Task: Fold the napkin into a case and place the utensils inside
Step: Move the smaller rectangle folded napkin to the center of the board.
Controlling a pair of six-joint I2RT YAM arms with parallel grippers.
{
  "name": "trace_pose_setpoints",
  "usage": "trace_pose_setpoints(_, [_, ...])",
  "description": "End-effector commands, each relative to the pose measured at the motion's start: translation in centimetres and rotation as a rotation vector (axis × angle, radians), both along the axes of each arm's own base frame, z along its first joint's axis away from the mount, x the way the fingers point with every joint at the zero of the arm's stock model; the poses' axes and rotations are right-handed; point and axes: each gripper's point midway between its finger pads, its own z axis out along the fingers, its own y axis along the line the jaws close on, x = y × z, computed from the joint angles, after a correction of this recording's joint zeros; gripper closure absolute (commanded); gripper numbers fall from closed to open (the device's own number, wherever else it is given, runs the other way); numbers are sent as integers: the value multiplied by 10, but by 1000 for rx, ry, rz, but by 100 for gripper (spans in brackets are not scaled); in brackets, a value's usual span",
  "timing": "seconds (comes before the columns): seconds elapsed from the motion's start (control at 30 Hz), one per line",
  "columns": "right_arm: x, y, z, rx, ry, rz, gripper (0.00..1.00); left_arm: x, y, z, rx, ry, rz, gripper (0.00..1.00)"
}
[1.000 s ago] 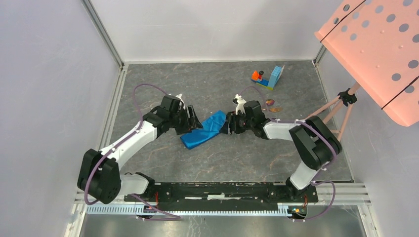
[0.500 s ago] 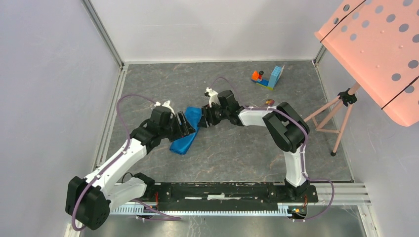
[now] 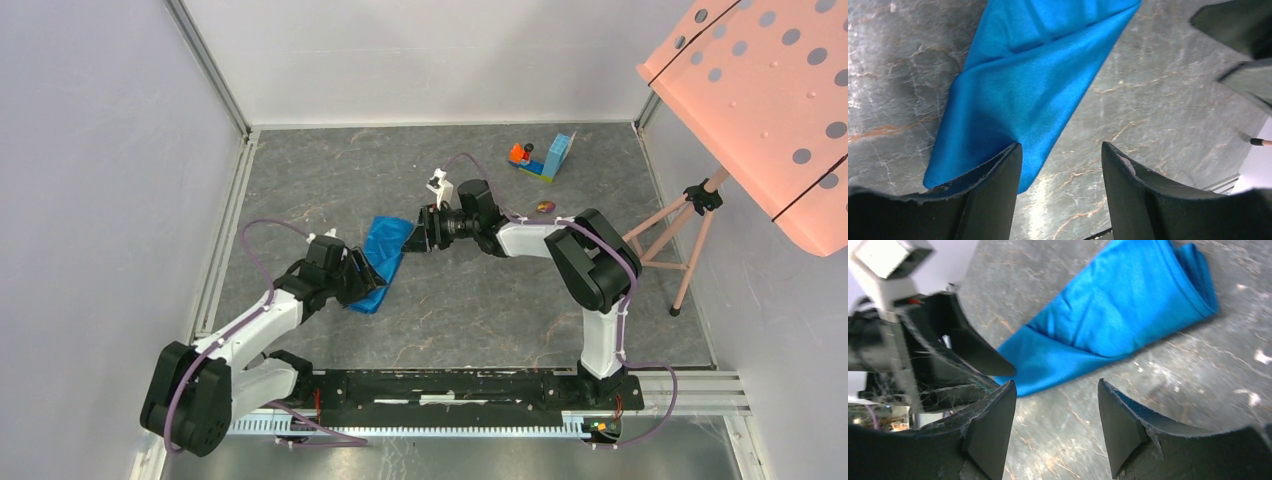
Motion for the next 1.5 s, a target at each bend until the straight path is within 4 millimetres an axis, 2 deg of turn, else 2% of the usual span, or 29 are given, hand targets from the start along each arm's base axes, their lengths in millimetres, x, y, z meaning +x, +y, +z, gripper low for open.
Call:
trace_pose_setpoints(0.0, [-3, 26, 38, 138, -33, 63, 33, -4, 10, -26, -8, 45, 65, 33])
trace_pose_setpoints(0.1, [-4, 30, 36, 150, -18, 70, 33, -14, 13, -37, -12, 65, 74, 33])
trace_pose_setpoints(0.23, [-4, 33, 21, 140, 12, 76, 33, -19, 21, -17, 19, 21, 69, 31])
trace_pose_setpoints(0.4, [-9, 39, 5, 108, 27, 81, 34, -20, 20, 33, -26, -59, 65, 29])
trace_pose_setpoints(0.6, [4, 8, -16, 24, 62, -62, 34, -28, 29, 95, -37, -169, 76, 25])
trace_pose_setpoints(0.77, [10, 15, -28, 2, 88, -80, 36, -33, 40, 144, -32, -278, 104, 24])
trace_pose_setpoints(0.83, [15, 22, -34, -30, 64, -76, 36, -35, 44, 162, -34, -321, 110, 23])
trace_pose_setpoints(0.9, [14, 31, -42, -45, 63, -54, 41, -37, 47, 180, -32, -357, 113, 23])
trace_pose_setpoints(1.03, [9, 45, -53, -90, 32, -30, 49, -41, 50, 202, -28, -393, 105, 23])
trace_pose_setpoints(1.27, [-10, 80, -61, -106, 15, 46, 59, -46, 52, 219, -34, -429, 102, 22])
trace_pose_setpoints(1.37, [-26, 101, -57, -87, 37, 71, 61, -47, 52, 224, -42, -441, 99, 22])
trace_pose_setpoints(1.47, [-51, 120, -48, -32, 90, 65, 61, -48, 52, 227, -44, -446, 100, 22])
